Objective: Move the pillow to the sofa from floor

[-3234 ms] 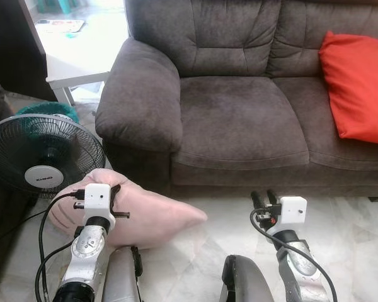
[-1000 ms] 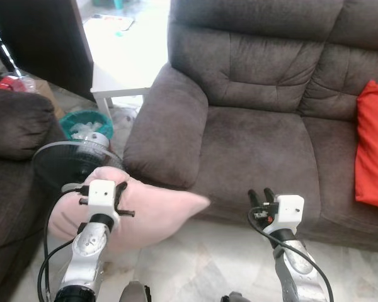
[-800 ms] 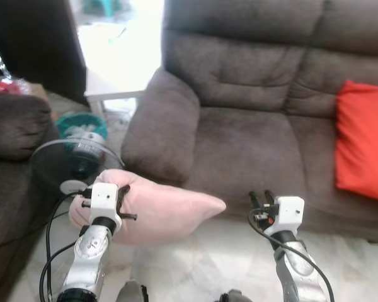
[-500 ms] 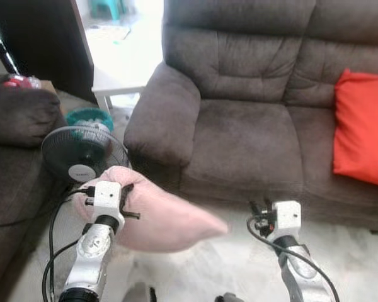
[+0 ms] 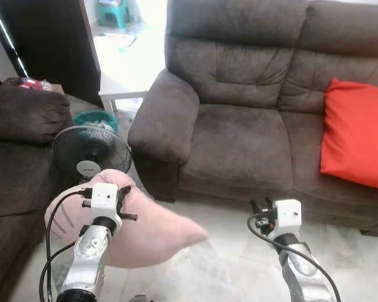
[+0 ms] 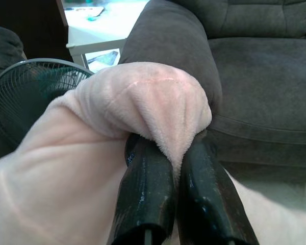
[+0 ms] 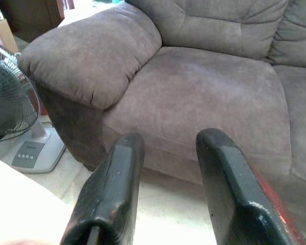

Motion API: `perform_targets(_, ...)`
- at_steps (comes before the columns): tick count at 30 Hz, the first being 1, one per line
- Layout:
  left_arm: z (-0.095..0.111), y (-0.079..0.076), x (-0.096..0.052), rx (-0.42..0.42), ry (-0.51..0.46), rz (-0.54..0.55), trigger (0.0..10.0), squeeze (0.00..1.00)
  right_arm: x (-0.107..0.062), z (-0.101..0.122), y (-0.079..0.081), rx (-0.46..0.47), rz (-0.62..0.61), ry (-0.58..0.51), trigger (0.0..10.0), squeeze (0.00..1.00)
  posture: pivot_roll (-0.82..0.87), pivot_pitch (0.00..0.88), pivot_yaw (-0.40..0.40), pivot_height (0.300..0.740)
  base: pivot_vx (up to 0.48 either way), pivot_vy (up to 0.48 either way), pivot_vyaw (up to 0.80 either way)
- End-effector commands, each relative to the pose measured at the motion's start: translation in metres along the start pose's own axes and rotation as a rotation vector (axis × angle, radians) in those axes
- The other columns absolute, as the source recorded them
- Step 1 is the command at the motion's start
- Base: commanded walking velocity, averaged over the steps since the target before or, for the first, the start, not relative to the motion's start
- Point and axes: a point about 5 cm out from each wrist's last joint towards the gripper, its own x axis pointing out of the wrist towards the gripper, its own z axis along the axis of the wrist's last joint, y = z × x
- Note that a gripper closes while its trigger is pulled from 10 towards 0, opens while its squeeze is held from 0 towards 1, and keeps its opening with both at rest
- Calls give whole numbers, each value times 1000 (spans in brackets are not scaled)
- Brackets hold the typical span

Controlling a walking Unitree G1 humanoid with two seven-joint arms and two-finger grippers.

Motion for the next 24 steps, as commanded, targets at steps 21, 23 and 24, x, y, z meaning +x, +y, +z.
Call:
perform_targets(21,28,-4,11,6,-104,-55,10000,0,2,-1,-1,-6,-7,14,10000,0,92,37,-52,740,0,0,0)
perform_targets(23,28,-4,11,6,-104,-56,10000,0,2,-1,0,-7,-7,14,10000,0,92,37,-52,740,0,0,0)
perform_targets(24,28,-4,11,6,-104,-56,10000,0,2,-1,0,-7,-7,14,10000,0,92,37,-52,740,0,0,0)
